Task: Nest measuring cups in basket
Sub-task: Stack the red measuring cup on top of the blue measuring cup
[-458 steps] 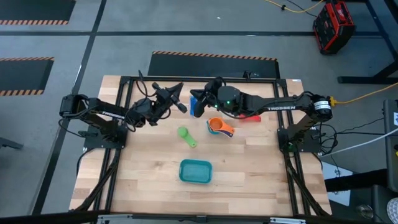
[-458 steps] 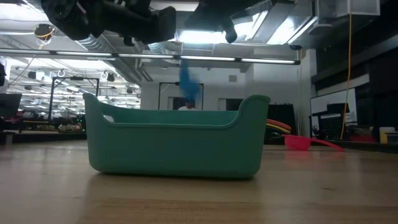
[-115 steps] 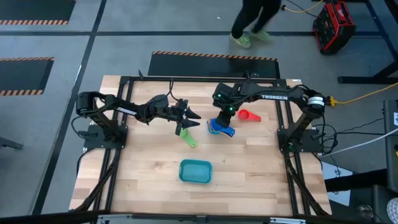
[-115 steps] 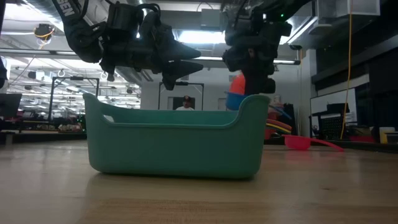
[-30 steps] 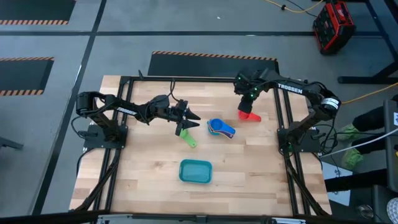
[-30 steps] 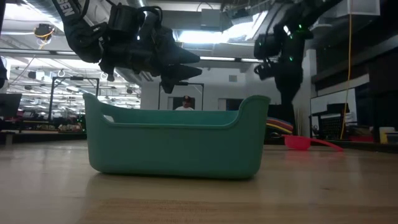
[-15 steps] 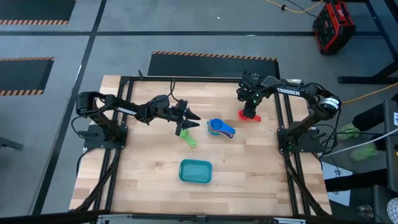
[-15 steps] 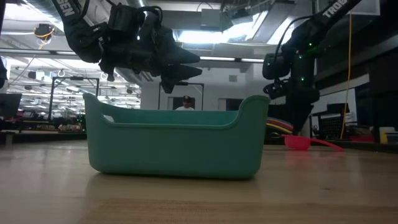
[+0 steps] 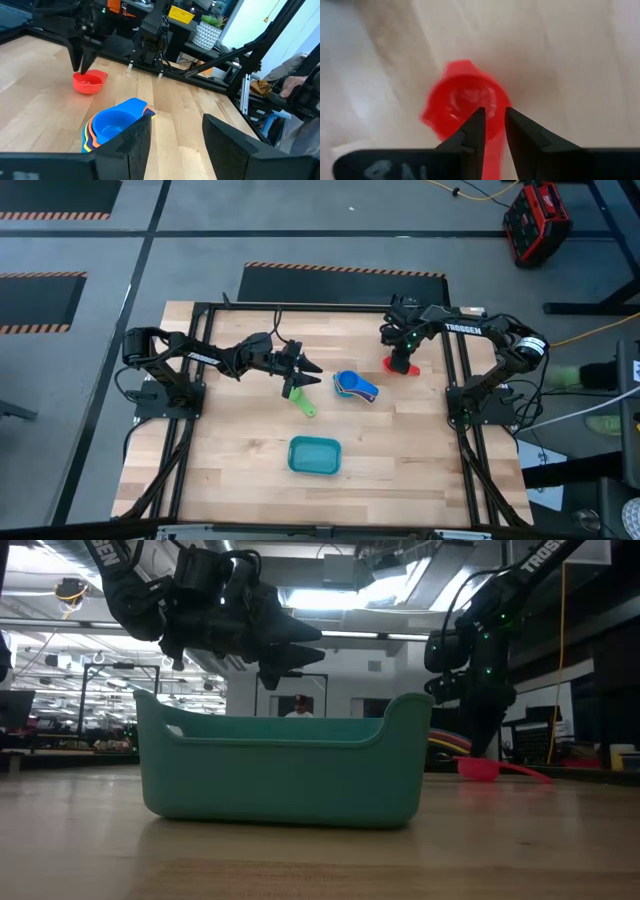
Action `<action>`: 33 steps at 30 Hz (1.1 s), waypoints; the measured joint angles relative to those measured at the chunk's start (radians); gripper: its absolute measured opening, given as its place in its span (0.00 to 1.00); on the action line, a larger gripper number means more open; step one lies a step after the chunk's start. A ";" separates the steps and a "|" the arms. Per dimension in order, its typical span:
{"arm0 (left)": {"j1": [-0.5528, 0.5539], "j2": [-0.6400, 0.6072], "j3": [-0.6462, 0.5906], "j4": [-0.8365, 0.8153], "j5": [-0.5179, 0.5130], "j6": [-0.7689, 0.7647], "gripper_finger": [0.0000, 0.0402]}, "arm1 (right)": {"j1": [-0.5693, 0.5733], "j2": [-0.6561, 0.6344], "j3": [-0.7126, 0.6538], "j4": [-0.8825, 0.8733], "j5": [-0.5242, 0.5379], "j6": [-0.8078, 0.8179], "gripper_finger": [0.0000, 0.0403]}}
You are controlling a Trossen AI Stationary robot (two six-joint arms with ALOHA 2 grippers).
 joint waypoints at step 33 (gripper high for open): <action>0.000 0.000 0.000 0.000 0.000 0.000 0.42 | 0.000 0.014 0.000 0.057 -0.027 -0.049 0.19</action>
